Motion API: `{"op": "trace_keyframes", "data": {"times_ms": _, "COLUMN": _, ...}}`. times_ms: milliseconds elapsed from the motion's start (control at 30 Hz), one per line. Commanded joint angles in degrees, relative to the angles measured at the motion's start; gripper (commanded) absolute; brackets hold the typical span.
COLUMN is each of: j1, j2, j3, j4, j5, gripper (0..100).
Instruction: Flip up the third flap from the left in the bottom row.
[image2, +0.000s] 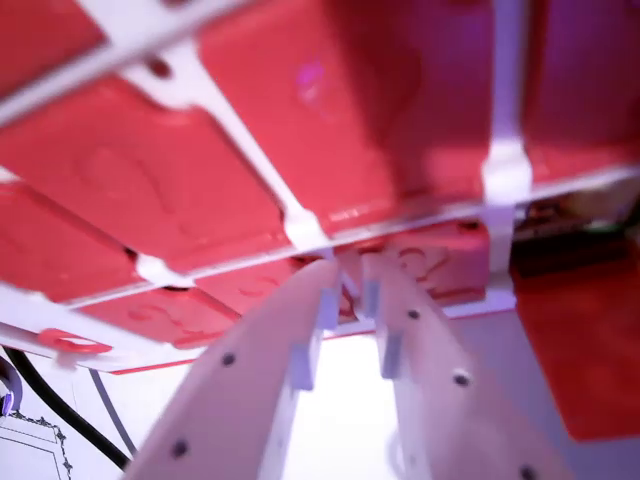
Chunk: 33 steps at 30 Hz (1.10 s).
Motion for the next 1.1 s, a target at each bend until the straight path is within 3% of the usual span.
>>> {"op": "trace_keyframes", "data": {"times_ms": 0, "j1": 0.79, "j2": 2.11, "j3": -5.36, "j4": -1.85, "j5": -0.7, "gripper": 2}}
{"op": "trace_keyframes", "data": {"times_ms": 367, "j1": 1.05, "j2": 3.69, "j3": -3.96, "j4": -1.76, "j5": -1.49, "gripper": 2}}
{"op": "trace_keyframes", "data": {"times_ms": 1067, "j1": -1.05, "j2": 37.44, "j3": 21.27, "j4": 5.1, "j5": -4.39, "gripper": 2}}
